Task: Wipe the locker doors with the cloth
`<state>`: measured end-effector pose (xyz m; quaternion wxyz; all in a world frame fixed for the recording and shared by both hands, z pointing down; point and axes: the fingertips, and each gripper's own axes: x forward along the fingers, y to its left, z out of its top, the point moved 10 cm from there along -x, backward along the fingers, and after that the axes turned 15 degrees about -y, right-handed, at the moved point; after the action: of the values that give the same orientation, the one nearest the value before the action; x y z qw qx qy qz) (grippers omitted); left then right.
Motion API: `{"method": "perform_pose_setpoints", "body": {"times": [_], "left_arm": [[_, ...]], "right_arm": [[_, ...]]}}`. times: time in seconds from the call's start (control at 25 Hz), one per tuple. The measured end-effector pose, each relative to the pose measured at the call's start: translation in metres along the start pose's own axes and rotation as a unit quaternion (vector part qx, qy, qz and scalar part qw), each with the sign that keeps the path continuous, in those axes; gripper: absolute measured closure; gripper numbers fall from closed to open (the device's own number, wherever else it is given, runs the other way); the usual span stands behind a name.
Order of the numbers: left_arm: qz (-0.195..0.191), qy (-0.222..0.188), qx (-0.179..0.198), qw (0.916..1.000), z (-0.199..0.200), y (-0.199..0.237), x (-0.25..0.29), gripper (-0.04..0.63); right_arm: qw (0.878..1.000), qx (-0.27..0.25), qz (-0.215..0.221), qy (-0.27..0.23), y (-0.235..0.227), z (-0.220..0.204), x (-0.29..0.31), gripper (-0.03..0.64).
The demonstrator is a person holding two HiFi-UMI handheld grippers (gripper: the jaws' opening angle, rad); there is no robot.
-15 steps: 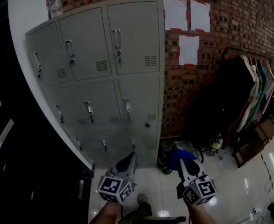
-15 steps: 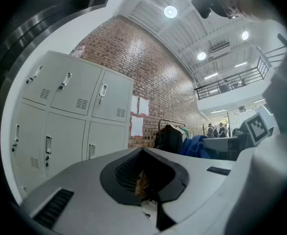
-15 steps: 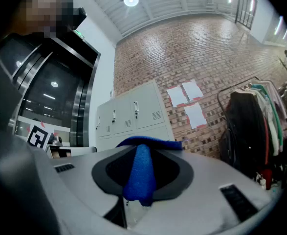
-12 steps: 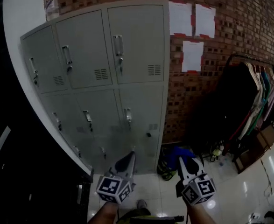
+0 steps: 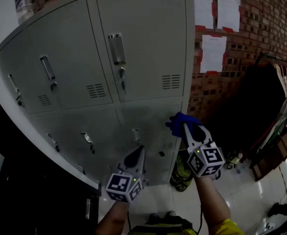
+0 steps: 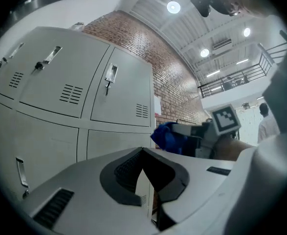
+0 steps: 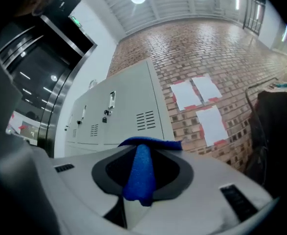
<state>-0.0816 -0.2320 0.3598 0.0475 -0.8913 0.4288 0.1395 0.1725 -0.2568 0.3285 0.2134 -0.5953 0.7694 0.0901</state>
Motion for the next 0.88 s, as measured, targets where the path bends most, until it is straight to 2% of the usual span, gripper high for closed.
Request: {"method": "perform_pose_setpoints", "body": {"times": [0.16, 0.32, 0.4, 0.52, 0.72, 0.8, 0.88], "left_arm": [[0.008, 0.009, -0.002, 0.9999, -0.005, 0.017, 0.021, 0.595], [0.023, 0.013, 0.003, 0.9996, -0.010, 0.030, 0.033, 0.595], [0.030, 0.017, 0.003, 0.9994, -0.016, 0.036, 0.039, 0.595], [0.040, 0.023, -0.003, 0.9989, -0.031, 0.042, 0.046, 0.595], [0.034, 0.041, -0.012, 0.9985, -0.052, 0.042, 0.058, 0.595], [0.032, 0.045, -0.014, 0.9984, -0.057, 0.039, 0.060, 0.595], [0.029, 0.049, -0.014, 0.9983, -0.058, 0.037, 0.062, 0.595]], "right_arm": [[0.997, -0.070, -0.013, 0.027, -0.026, -0.024, 0.081, 0.518], [0.998, -0.058, -0.022, 0.030, -0.041, -0.059, 0.080, 0.515], [0.996, -0.062, -0.024, 0.058, -0.043, -0.082, 0.068, 0.515], [0.993, -0.027, -0.030, 0.115, -0.052, -0.152, 0.040, 0.515], [0.974, -0.067, -0.041, 0.213, -0.063, -0.286, -0.012, 0.515], [0.969, -0.041, -0.048, 0.239, -0.072, -0.320, -0.028, 0.515], [0.970, -0.010, -0.047, 0.239, -0.078, -0.335, -0.037, 0.515]]}}
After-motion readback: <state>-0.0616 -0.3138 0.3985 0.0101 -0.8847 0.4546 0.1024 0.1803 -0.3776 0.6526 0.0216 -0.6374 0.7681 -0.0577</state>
